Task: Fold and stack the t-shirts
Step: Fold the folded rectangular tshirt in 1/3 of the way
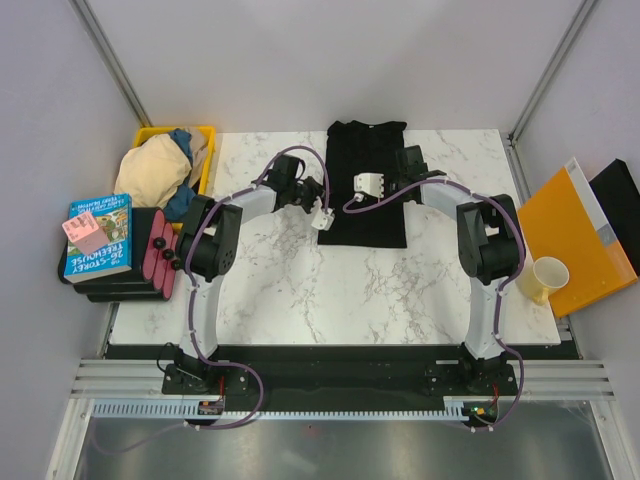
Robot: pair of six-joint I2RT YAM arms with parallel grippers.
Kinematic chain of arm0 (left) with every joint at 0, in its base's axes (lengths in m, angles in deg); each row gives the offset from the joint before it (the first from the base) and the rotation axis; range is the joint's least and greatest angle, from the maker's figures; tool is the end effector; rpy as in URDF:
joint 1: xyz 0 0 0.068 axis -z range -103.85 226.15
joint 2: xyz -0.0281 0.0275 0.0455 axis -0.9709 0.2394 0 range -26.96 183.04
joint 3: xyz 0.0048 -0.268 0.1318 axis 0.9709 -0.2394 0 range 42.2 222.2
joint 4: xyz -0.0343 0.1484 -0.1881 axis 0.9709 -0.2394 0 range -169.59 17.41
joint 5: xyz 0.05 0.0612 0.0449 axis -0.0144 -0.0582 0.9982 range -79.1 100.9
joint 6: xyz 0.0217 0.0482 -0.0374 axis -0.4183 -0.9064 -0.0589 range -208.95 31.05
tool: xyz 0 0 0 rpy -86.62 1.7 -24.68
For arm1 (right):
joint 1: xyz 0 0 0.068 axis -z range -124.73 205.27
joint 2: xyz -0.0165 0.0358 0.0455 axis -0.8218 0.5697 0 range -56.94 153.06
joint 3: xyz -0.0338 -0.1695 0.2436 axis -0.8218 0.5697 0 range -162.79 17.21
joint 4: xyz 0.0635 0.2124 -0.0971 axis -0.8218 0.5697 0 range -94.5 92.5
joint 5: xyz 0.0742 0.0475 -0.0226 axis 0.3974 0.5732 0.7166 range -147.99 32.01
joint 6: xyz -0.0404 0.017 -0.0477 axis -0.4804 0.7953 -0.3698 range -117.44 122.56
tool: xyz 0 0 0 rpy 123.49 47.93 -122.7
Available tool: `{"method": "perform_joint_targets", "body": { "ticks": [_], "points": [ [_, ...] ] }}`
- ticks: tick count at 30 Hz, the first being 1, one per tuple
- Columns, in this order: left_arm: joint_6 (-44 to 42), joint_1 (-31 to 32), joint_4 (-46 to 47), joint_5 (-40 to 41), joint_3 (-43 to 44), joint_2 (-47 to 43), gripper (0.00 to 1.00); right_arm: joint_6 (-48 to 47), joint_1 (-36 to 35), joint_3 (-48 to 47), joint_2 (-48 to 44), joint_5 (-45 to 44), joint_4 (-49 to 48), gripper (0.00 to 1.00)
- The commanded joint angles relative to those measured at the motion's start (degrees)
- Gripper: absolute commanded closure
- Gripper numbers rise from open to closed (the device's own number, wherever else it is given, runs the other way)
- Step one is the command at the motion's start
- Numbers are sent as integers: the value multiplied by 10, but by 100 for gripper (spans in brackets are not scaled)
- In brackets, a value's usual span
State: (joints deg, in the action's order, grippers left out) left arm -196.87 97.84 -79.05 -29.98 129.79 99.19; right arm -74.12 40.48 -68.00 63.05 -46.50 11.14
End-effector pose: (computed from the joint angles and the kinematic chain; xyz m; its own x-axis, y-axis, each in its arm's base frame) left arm 0.4371 -0.2095 0.1761 0.8772 0.4254 -0.2228 0.4070 -0.4123 0.8151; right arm 0.4445 0.1279 0.1915 0.1911 -0.9359 -0.2961 -0.8111 0.0193 -0.5846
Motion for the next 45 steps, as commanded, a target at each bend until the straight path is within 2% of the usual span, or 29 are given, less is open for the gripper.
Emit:
{"method": "perform_joint_targets", "body": {
  "ticks": [1,17,27,34,35,36,37,38,39,42,45],
  "points": [
    [15,-8,22,5,25,11,98,12,5,-7,8,-16,-30,99],
    [18,-14,29,11,43,27,98,9,7,4,9,-19,-29,98],
    [14,-19,29,19,36,29,98,8,6,7,10,-23,-28,94],
    [14,-20,29,20,36,29,88,11,7,13,7,-27,-29,89],
    [14,-20,29,20,36,30,85,11,7,14,6,-27,-28,87],
    [15,-20,29,21,36,28,78,11,7,15,5,-29,-28,79],
    [15,-21,29,21,36,28,75,12,7,16,5,-29,-28,74],
    [15,-21,29,22,36,28,72,12,7,17,4,-30,-28,65],
    [16,-21,29,23,36,28,68,14,7,16,4,-30,-29,60],
    [26,-21,32,24,37,28,62,19,7,15,5,-36,-29,52],
    [32,-22,37,26,37,27,61,28,8,15,3,-40,-39,48]
  ]
}}
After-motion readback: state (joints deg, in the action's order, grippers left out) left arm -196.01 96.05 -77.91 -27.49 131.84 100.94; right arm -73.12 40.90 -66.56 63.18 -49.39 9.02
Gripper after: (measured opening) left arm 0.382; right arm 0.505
